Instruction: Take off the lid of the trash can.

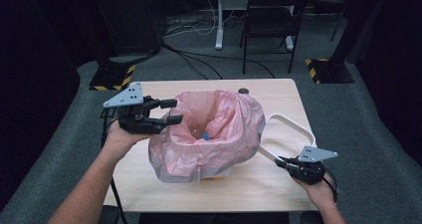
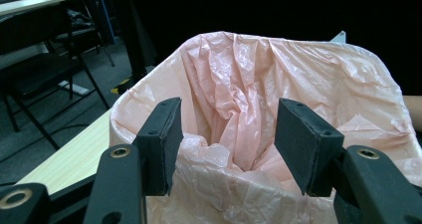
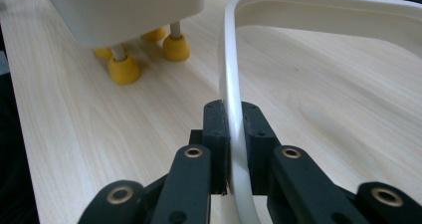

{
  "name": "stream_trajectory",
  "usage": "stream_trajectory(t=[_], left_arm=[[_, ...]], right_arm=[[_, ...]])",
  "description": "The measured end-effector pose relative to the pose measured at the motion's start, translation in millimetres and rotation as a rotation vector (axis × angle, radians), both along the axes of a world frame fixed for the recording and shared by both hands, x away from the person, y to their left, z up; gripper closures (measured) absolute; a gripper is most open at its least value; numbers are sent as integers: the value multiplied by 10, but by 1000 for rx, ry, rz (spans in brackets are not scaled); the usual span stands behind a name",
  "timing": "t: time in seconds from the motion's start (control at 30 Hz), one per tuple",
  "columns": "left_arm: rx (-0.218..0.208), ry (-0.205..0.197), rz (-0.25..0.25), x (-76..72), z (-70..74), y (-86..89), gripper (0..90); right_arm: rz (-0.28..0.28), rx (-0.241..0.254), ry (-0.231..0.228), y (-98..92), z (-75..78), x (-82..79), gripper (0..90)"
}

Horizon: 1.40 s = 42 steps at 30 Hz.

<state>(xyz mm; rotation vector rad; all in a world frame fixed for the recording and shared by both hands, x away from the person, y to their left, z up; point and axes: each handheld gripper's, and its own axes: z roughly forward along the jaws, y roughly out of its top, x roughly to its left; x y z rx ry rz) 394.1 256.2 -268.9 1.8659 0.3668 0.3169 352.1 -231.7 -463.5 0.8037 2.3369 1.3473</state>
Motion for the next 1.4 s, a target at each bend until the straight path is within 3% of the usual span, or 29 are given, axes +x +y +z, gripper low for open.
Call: stream_trajectory(t=[0.57,0.8,0.93,1.1,1.17,1.4], left_arm=[[-23,7,8,-7,12,19,438],[-27,4,10,-12,14,18,437],[-27,-1,17,-23,14,37,438],[-27,3,28,-29,2,81,438],[-27,12,34,-30,0,93,442],[-24,12,38,-34,-10,112,441]], right_arm=[[64,-106,108,136,-248,111,810],[66,-128,190,126,-328,167,829],[60,-128,242,101,-360,189,834],[51,-134,249,69,-361,179,830],[41,-121,280,50,-378,195,790],[19,-99,271,43,-365,198,686]])
